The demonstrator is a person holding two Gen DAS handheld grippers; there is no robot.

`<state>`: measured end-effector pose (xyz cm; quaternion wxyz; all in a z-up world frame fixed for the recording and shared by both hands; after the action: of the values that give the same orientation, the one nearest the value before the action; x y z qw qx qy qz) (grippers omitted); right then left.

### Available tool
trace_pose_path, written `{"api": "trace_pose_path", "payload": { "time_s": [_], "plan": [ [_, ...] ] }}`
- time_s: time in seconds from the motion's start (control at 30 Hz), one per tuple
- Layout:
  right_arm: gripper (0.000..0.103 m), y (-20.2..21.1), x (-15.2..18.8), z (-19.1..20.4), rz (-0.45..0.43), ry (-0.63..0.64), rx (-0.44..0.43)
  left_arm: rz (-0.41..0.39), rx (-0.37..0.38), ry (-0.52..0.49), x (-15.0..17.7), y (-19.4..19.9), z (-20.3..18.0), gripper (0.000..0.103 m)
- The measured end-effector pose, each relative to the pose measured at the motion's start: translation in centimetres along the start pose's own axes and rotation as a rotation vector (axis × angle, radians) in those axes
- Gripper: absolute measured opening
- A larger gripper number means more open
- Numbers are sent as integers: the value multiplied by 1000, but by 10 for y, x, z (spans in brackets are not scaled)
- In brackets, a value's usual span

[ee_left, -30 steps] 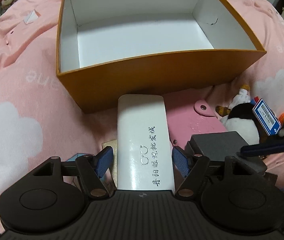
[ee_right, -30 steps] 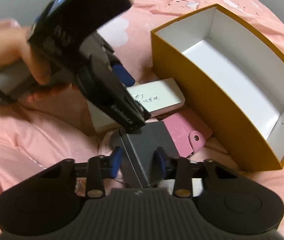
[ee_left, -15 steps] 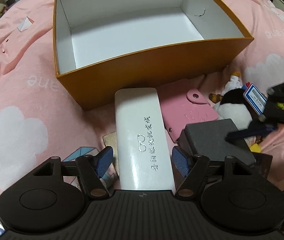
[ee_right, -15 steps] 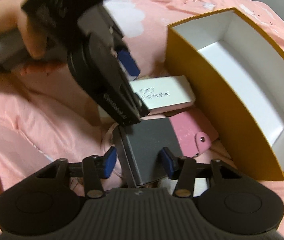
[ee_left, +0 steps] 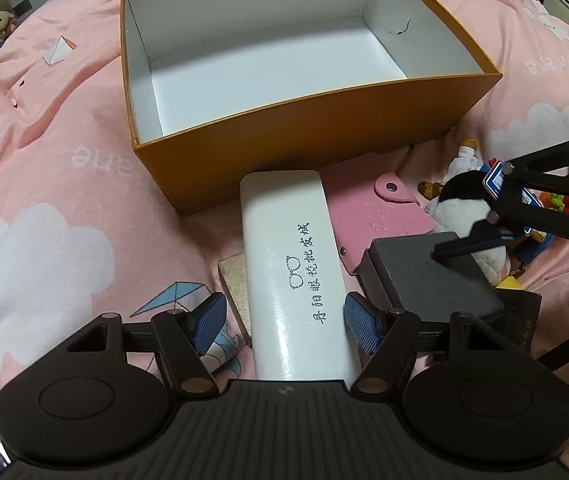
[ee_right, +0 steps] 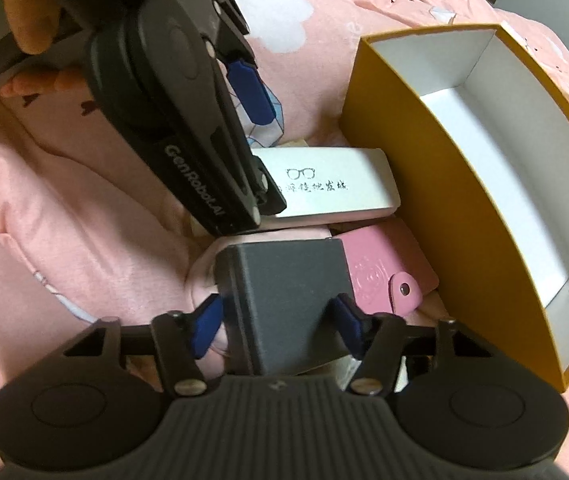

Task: Organize objects
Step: 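Lift the white glasses case and dark grey box toward the orange box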

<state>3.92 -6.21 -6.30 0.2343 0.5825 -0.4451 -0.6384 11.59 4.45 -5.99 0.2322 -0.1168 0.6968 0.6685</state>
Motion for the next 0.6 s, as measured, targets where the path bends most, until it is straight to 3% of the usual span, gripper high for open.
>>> {"api": "trace_pose_path", "payload": {
  "time_s": [0.13, 0.23, 0.6],
  "plan": [
    [43, 17, -4, -3, -19, -13, -1, -4, 7, -16, -1, 3, -2, 80],
    [38, 27, -5, -11, -36, -44, 7, -5, 14, -30, -2, 5, -4, 80],
    [33, 32, -16, -58, -79, -212, -21, 39, 24, -71, -5, -14, -10, 80]
  ]
}}
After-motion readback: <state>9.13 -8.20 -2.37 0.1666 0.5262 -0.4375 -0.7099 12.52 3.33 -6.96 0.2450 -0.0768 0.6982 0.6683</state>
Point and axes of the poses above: each gripper's, at about its wrist camera, not at the fingertips, and y roughly against the way its jaws point, z to its left, x to its underside, the point moved 3 cm from there along -y, roughly the way its jaws point, and after that the axes turned 10 degrees about -z, right-handed, at the moved point
